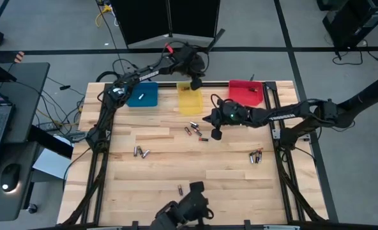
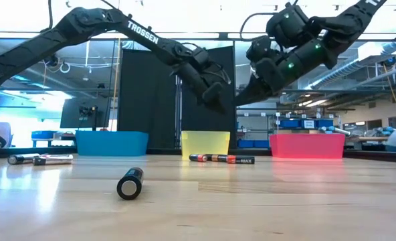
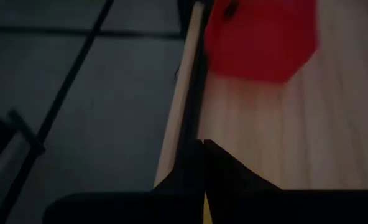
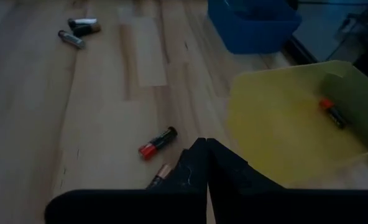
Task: Sort batteries
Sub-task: Put the silver battery into the blue bin
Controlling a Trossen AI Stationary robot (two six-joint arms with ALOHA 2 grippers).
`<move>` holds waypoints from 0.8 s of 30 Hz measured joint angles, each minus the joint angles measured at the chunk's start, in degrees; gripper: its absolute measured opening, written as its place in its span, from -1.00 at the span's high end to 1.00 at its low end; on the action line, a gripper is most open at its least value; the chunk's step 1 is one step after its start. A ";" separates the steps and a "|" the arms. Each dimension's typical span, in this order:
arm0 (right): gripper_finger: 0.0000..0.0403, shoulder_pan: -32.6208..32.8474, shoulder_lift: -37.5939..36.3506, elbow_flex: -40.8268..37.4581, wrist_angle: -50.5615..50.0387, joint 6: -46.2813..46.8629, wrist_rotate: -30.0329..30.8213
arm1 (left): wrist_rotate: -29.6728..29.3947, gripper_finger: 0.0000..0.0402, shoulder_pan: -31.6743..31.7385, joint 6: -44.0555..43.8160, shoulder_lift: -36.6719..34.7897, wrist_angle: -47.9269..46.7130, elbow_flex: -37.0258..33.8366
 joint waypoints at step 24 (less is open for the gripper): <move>0.95 0.64 0.00 -12.48 12.97 6.47 -0.79 | 6.23 1.00 -5.00 -5.35 -0.35 20.76 -4.53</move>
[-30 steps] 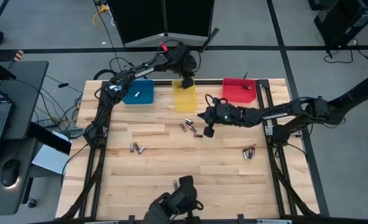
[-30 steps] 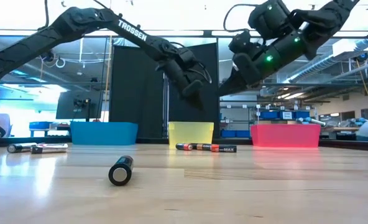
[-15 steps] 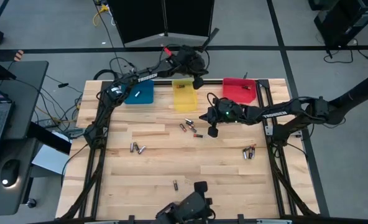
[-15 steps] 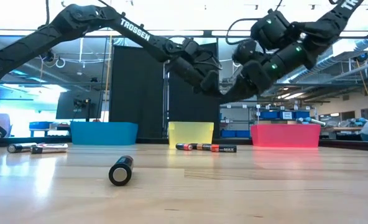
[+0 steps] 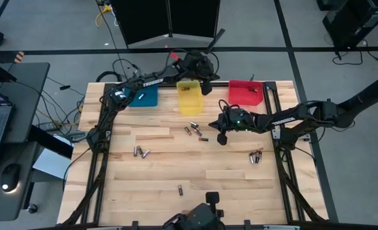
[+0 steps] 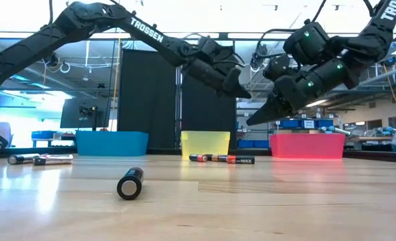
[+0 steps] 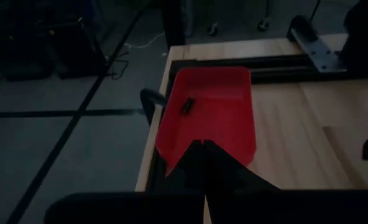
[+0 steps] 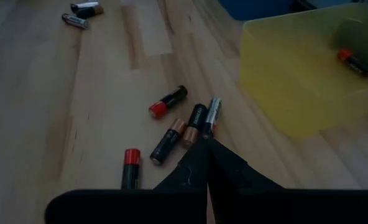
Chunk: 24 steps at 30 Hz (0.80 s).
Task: Sort batteries
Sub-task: Put the silver battery into the blue bin
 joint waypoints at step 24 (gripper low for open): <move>0.95 -2.91 -0.02 -6.78 12.83 1.73 -3.67 | -5.58 1.00 -1.42 -4.05 -35.71 48.70 -61.71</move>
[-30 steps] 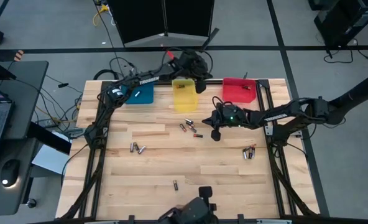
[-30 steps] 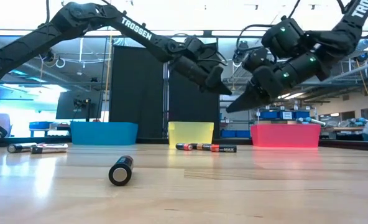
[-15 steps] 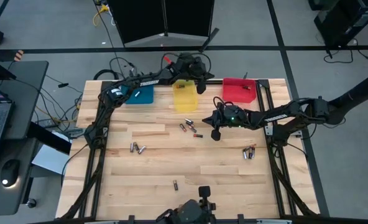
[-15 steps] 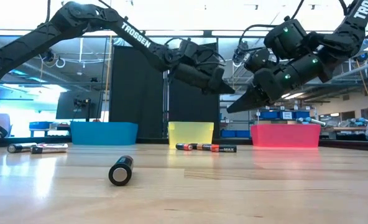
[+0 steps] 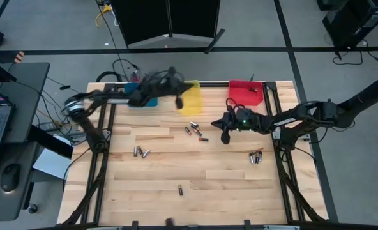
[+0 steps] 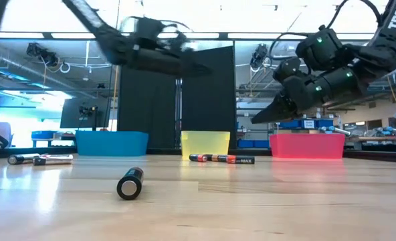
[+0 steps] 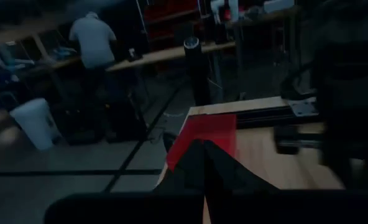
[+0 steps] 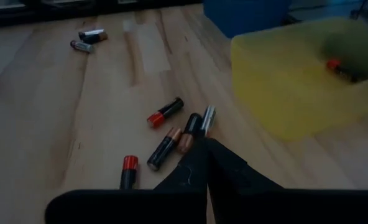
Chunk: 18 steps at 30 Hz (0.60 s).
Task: Sort batteries
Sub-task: Put the silver battery into the blue bin
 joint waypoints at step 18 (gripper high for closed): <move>0.92 3.86 -2.22 15.67 -35.62 7.13 6.76 | -0.78 0.99 -3.13 -4.34 -14.65 17.05 -33.40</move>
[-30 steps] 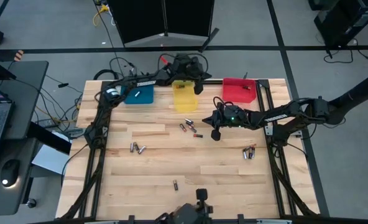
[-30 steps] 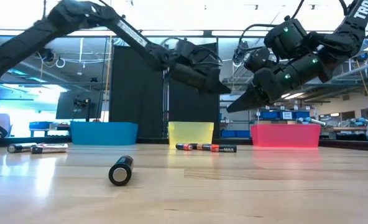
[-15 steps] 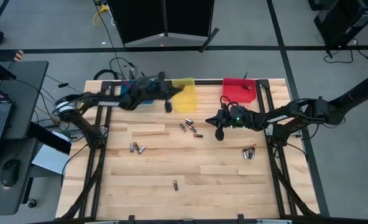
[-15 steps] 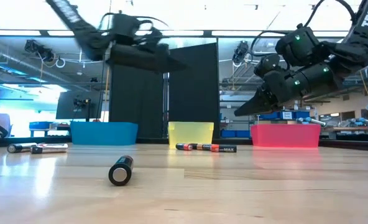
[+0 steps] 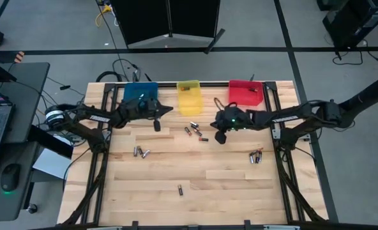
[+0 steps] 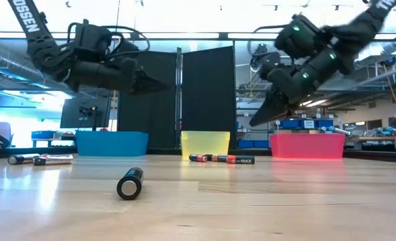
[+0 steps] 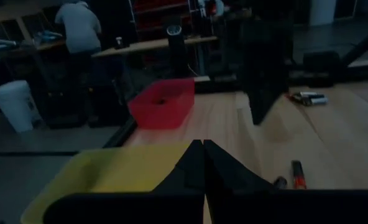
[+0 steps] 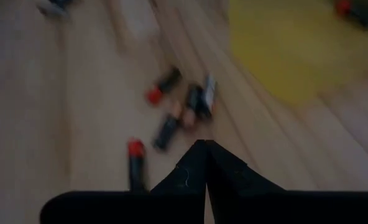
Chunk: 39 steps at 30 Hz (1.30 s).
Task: Sort batteries
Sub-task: Put the silver battery into the blue bin
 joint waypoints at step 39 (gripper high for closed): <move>0.25 14.75 0.18 25.78 -63.60 32.67 1.67 | 0.01 0.92 0.00 0.01 0.09 -1.35 -1.52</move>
